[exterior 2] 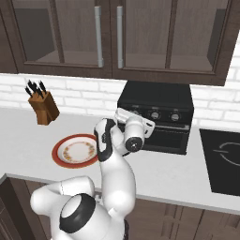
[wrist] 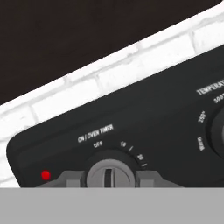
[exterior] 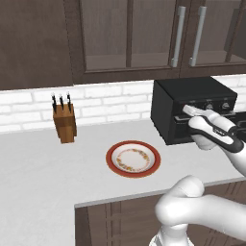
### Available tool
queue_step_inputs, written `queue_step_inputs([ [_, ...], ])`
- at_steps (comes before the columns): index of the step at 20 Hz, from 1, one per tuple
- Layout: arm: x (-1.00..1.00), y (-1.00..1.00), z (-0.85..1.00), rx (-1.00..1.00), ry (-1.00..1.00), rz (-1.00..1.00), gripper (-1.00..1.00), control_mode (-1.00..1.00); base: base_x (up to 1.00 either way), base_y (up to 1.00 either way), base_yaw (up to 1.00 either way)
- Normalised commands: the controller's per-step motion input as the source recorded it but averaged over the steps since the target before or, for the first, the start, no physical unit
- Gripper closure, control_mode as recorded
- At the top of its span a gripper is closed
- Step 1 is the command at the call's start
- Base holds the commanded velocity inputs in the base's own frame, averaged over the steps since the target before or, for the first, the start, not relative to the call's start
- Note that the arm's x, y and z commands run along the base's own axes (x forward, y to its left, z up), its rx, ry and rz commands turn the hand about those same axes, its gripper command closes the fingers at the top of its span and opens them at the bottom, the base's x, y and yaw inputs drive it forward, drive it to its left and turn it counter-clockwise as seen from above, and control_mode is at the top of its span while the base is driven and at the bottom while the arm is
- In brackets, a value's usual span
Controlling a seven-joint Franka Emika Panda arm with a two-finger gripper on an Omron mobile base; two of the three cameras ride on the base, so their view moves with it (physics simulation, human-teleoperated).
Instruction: Pick up the kebab skewer and baguette bread, and place them inside the toaster oven. Close the toaster oven door and start by setting the timer.
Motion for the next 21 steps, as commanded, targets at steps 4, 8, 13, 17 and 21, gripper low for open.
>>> queue_step_inputs([
  [4, 0.0, 0.0, -0.14, 0.15, 0.0, 0.0, 1.0, -1.0, 0.0, 0.0, 0.0],
  [8, 0.0, 0.0, -0.19, 0.15, 0.0, 0.0, 1.0, -1.0, 0.0, 0.0, 0.0],
  [13, 0.0, 0.0, -0.14, 0.15, 0.0, 0.0, 1.0, -1.0, 0.0, 0.0, 0.0],
  [17, 0.0, 0.0, -0.13, 0.15, 0.0, 0.0, 1.0, -1.0, 0.0, 0.0, 0.0],
  [21, 0.0, 0.0, -0.1, 0.14, 0.0, 0.0, 1.0, -1.0, 0.0, 0.0, 0.0],
])
